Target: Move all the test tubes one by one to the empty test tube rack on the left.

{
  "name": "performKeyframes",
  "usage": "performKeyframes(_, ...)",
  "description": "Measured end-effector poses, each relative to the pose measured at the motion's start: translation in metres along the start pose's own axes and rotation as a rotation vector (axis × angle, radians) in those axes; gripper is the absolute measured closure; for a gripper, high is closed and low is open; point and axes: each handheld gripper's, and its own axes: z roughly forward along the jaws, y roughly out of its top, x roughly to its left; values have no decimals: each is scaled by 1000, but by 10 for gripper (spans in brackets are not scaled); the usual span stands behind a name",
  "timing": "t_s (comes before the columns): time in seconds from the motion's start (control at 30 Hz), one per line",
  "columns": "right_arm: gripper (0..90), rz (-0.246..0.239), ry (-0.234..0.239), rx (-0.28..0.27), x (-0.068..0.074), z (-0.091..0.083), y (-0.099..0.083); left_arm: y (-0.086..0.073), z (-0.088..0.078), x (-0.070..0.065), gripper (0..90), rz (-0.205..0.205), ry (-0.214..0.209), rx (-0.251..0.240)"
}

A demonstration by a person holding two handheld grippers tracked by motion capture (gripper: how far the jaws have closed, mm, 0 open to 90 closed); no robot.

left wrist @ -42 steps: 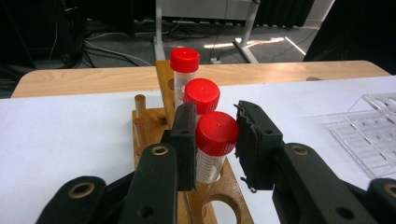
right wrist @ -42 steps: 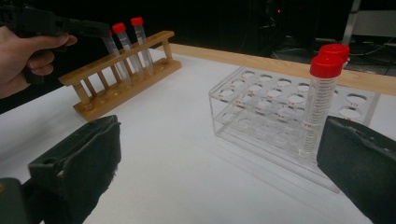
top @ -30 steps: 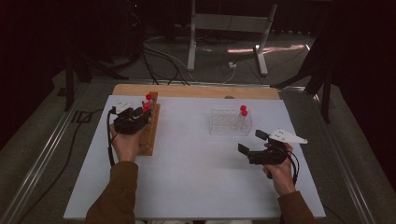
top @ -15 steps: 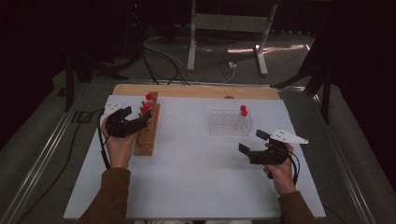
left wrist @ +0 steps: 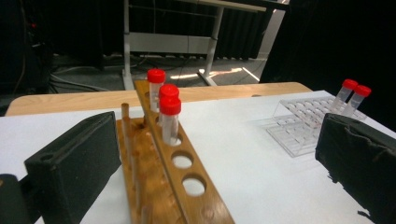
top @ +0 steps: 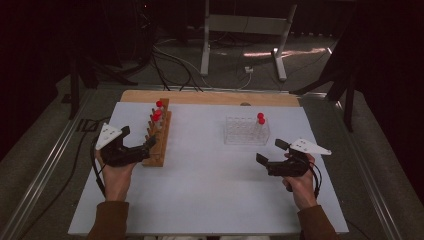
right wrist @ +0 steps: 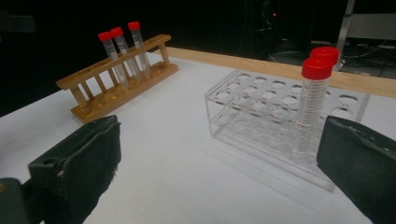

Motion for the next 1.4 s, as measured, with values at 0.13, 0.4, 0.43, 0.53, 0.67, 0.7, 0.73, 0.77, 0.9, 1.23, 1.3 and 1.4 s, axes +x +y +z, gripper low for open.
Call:
performKeyframes(0.13,0,-4,0,-5,1,0,2,-12,-13,-1,7,3,10,-18)
performKeyframes(0.4,0,-22,-19,-20,2,-3,11,-28,-25,-1,7,19,49,-17)
performKeyframes(0.43,0,-21,-20,-24,2,-3,13,-29,-26,0,7,21,57,-15)
performKeyframes(0.53,0,-28,-30,-30,0,-1,19,-33,-30,2,7,6,71,-23)
performKeyframes(0.67,0,-30,-52,-24,-4,5,26,-34,-35,5,7,-8,75,-27)
performKeyframes(0.7,0,-29,-58,-19,-6,8,27,-35,-35,6,7,-10,74,-26)
performKeyframes(0.73,0,-27,-65,-17,-8,11,29,-35,-35,6,8,-13,74,-26)
performKeyframes(0.77,16,-23,-75,-18,-10,14,30,-35,-35,6,7,-13,76,-25)
performKeyframes(0.9,33,-21,-116,-3,-19,28,33,-34,-35,6,8,-19,64,-27)
performKeyframes(1.23,188,-12,-220,65,-40,58,28,-36,-33,6,8,-31,63,-26)
performKeyframes(1.3,276,-3,-226,72,-43,62,25,-36,-31,5,8,-28,60,-20)
performKeyframes(1.4,402,-4,-247,82,-46,68,21,-37,-30,3,8,-24,56,-17)
